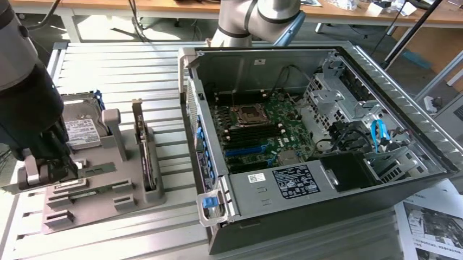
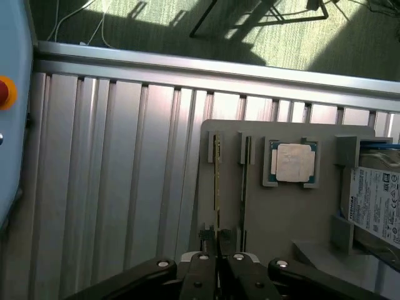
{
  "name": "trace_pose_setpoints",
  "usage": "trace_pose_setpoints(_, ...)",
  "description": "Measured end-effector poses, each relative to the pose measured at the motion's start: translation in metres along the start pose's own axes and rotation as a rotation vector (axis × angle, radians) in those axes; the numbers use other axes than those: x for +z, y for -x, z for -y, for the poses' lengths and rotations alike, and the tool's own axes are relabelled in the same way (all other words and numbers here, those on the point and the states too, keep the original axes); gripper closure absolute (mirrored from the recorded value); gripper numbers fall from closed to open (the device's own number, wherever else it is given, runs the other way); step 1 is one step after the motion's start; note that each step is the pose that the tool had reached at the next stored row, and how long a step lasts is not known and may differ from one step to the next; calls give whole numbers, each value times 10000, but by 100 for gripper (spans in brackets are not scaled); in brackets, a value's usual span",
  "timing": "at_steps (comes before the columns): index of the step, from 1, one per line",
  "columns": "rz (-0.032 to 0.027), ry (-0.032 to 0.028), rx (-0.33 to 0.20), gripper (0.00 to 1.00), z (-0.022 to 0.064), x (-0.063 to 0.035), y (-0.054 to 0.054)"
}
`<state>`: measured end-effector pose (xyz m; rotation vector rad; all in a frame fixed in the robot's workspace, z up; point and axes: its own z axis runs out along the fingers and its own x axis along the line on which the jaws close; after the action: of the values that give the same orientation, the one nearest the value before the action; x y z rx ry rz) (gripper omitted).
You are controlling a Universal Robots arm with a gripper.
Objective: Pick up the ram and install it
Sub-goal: 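Pick up the ram and move it above insertion slot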
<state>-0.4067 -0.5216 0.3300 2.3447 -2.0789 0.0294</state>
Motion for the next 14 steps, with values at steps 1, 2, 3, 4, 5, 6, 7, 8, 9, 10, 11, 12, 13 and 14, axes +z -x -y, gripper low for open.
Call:
trace_pose_setpoints(1,0,0,0,87,1,-132,-2)
trace_pose_setpoints(2,0,0,0,87,2,-261,-5)
trace_pose_setpoints(3,1,0,0,87,2,-355,-7)
trace_pose_setpoints(4,0,0,0,87,3,-479,-9)
trace_pose_setpoints(5,0,-1,0,87,4,-589,-11)
trace_pose_setpoints(6,1,-1,0,87,4,-615,-12)
trace_pose_setpoints(7,0,0,0,87,4,-645,-12)
trace_pose_setpoints(8,0,1,0,87,4,-669,-13)
trace_pose_setpoints(9,0,1,0,87,5,-699,-13)
trace_pose_setpoints(10,0,-1,0,87,5,-721,-14)
trace_pose_setpoints(11,0,0,0,87,5,-765,-15)
trace_pose_setpoints(12,0,0,0,87,5,-790,-15)
trace_pose_setpoints(13,0,0,0,87,5,-823,-16)
trace_pose_setpoints(14,0,0,0,87,5,-847,-16)
